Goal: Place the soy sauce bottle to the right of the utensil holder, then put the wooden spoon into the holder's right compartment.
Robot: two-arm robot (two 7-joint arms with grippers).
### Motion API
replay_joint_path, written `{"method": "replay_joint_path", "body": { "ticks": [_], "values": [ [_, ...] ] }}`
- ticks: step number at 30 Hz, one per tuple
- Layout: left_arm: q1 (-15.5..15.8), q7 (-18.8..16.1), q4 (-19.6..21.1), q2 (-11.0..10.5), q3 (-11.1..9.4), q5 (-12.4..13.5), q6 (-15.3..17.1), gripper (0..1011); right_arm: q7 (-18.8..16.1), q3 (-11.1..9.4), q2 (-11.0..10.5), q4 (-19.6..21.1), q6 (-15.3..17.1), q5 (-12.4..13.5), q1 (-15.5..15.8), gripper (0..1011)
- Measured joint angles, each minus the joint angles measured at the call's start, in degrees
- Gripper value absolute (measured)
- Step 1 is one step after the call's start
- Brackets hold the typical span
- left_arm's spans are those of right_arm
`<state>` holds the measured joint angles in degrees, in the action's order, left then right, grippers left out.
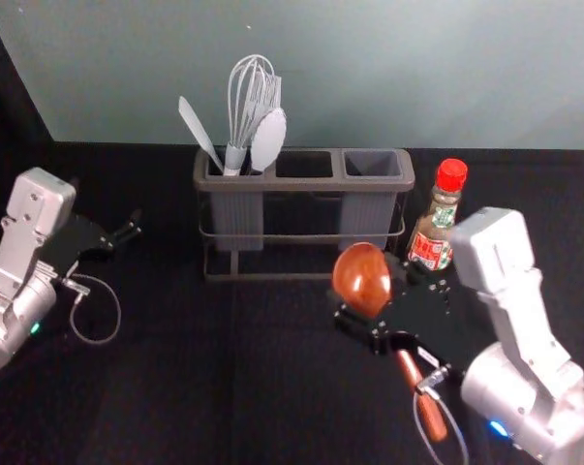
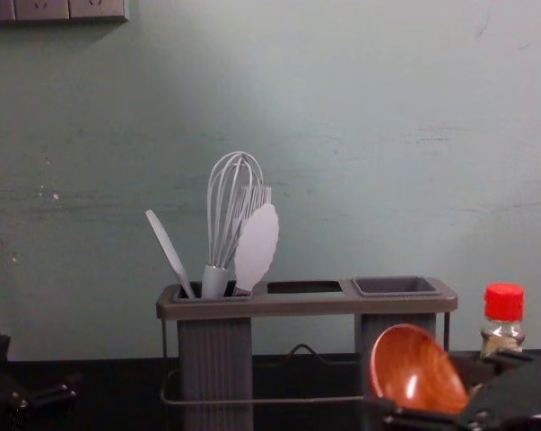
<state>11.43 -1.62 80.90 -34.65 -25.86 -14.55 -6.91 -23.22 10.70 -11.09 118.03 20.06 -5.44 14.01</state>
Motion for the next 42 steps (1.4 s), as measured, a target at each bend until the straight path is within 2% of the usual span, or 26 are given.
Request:
{"method": "replay_joint_path", "body": {
  "ticks": [10, 13, 14, 21, 27, 42],
  "values": [
    [0.0, 0.0, 0.0, 0.0, 0.0, 0.0, 0.0, 1011, 2.0, -1.9, -0.9, 0.1, -9.9, 3.1, 3.1, 836],
    [0.0, 0.0, 0.0, 0.0, 0.0, 0.0, 0.0, 1011, 2.6, -2.6, -1.1, -0.3, -13.9, 4.5, 4.0, 837],
    [0.0, 0.0, 0.0, 0.0, 0.0, 0.0, 0.0, 1010, 2.6, -2.6, -1.1, -0.3, -13.9, 4.5, 4.0, 836],
    [0.0, 0.0, 0.0, 0.0, 0.0, 0.0, 0.0, 1011, 2.7, -3.6, -1.7, -1.4, -20.2, 7.8, 5.2, 836],
    [0.0, 0.0, 0.0, 0.0, 0.0, 0.0, 0.0, 1011, 2.6, -3.9, -2.4, -2.2, -22.6, 9.3, 5.4, 837],
    [0.0, 0.0, 0.0, 0.0, 0.0, 0.0, 0.0, 1011, 3.2, -3.8, -2.6, -2.6, -22.6, 9.5, 5.2, 837]
  ]
}}
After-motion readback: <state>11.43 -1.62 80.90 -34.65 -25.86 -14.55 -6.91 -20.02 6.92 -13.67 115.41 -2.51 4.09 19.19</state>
